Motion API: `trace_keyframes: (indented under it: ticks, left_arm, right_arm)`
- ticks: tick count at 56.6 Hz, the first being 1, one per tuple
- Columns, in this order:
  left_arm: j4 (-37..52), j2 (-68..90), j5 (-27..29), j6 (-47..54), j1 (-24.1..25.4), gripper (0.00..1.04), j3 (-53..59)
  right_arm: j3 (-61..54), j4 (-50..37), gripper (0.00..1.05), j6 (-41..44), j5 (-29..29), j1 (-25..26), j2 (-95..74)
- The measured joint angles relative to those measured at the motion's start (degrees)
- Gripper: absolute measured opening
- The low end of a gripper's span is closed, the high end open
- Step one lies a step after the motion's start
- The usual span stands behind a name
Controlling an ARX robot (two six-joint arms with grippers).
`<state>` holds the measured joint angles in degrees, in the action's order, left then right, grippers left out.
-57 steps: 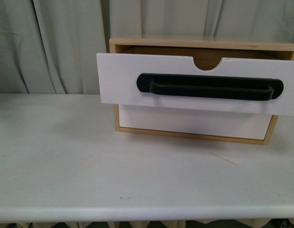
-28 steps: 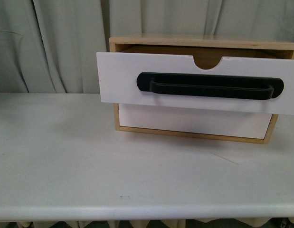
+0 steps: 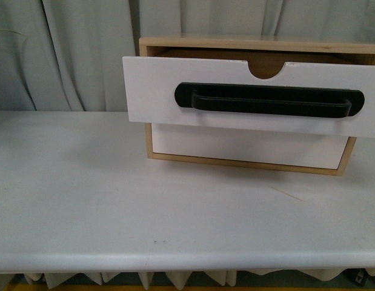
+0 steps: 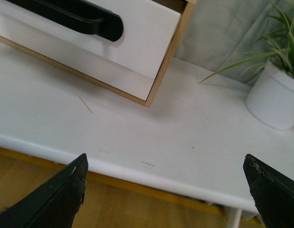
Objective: Close drawer sideways
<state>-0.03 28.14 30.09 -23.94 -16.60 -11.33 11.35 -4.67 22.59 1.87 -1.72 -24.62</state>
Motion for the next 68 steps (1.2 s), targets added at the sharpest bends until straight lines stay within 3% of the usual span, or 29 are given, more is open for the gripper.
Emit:
trace_keyframes:
  ticks: [11, 29, 44, 68]
  left_arm:
    - [7.5, 14.5, -1.1, -16.5, -5.7, 0.99, -5.9]
    - [18.4, 39.6, -1.3, -30.3, -16.2, 0.99, -19.5]
    - [20.7, 48.4, -3.8, -32.2, -16.9, 0.99, -26.2]
    - [21.0, 57.2, -6.0, -32.3, -18.0, 0.99, -35.0]
  right_arm:
    - [2.0, -8.0, 0.96, 11.8, 0.8, -4.0, -13.6]
    - [6.2, -22.4, 0.96, 24.2, -0.3, -9.8, -32.4]
    - [8.8, -26.9, 0.96, 28.7, -0.4, -12.2, -39.5]
    - [11.5, -30.0, 0.96, 30.0, 0.2, -12.1, -43.8]
